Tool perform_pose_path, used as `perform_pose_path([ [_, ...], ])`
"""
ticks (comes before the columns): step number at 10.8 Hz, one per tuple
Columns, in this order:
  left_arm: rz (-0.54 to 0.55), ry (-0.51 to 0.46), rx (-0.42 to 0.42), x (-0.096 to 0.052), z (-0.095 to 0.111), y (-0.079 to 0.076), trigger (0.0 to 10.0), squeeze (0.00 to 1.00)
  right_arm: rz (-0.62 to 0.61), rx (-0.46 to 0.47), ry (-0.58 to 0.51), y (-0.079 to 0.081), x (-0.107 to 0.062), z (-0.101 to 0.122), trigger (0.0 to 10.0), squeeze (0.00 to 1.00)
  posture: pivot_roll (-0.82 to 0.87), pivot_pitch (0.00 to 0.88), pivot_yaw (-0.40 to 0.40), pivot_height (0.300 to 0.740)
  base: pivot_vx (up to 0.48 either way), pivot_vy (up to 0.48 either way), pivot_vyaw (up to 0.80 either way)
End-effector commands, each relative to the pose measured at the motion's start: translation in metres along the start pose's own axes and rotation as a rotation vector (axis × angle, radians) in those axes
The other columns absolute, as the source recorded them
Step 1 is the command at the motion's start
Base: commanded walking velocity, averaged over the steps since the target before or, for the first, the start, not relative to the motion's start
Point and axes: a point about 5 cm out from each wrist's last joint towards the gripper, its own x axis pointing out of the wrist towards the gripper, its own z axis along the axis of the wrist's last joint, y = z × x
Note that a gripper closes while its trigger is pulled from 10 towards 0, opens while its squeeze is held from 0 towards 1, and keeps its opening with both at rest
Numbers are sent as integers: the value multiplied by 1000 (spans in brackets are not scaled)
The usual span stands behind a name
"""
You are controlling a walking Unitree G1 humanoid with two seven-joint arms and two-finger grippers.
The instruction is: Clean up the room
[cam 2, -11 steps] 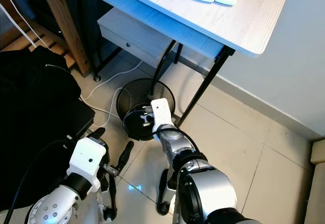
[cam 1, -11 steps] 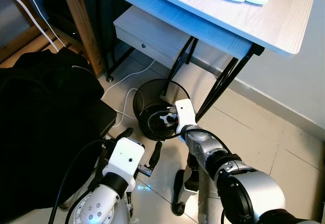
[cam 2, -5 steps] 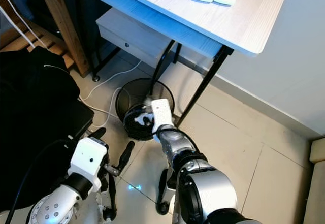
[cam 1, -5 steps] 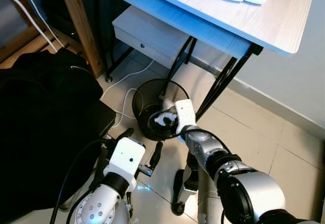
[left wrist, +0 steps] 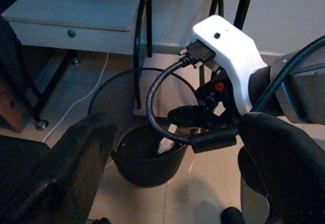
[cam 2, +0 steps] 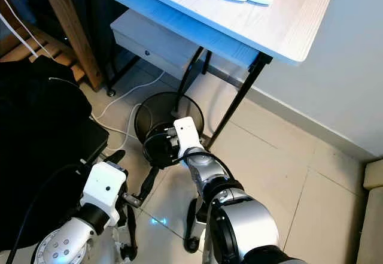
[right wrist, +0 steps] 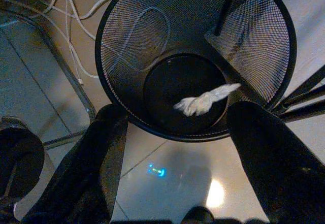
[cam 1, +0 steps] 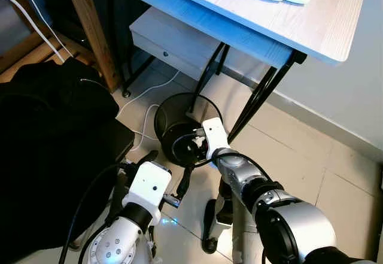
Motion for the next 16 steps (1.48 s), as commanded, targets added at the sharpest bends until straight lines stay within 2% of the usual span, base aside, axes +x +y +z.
perform_pose_path([
  [1,-24,18,-13,-1,-5,-6,10000,0,13,37,35,7,-1,-14,10000,1000,296,295,-102,578,0,0,0],
  [4,-27,15,-14,2,-5,-7,10000,0,17,73,30,6,-1,-14,10000,1000,290,286,-103,578,0,0,0],
  [5,-26,13,-12,6,-5,-5,10000,0,7,64,0,3,-1,-7,10000,1000,282,268,-101,578,0,0,0],
  [6,-16,11,-8,12,-6,-2,10000,0,-18,52,-41,-3,-1,1,10000,490,274,246,-102,578,0,0,0],
  [7,3,-10,11,26,-5,6,10000,0,-50,15,-136,-19,-4,15,10000,0,252,198,-101,578,0,0,0],
  [8,10,-16,19,35,-5,11,10000,0,-89,20,-205,-39,-10,18,10000,0,222,152,-100,578,0,0,0],
  [9,13,-15,22,40,-7,13,10000,0,-119,26,-234,-52,-15,14,10000,0,204,121,-98,578,0,0,0],
  [10,27,-11,10,51,-11,20,10000,0,-179,63,-325,-76,-30,7,10000,0,172,67,-96,578,0,0,0],
  [11,39,-11,11,57,-12,25,10000,0,-211,65,-373,-83,-37,5,10000,0,151,26,-92,578,0,0,0],
  [13,96,-42,-29,77,-7,40,10000,0,-286,96,-489,-86,-68,-7,10000,0,100,0,-73,578,0,0,0],
  [14,136,-44,-65,80,-8,46,10000,0,-307,101,-502,-84,-77,-11,10000,0,89,0,-69,578,0,0,0],
  [15,255,-42,-133,79,-12,64,10000,0,-359,123,-526,-82,-98,-21,10000,0,54,0,-57,578,0,0,0],
  [16,285,-49,-141,75,-16,72,10000,0,-397,134,-513,-84,-109,-29,10000,0,43,0,-57,578,0,0,0],
])
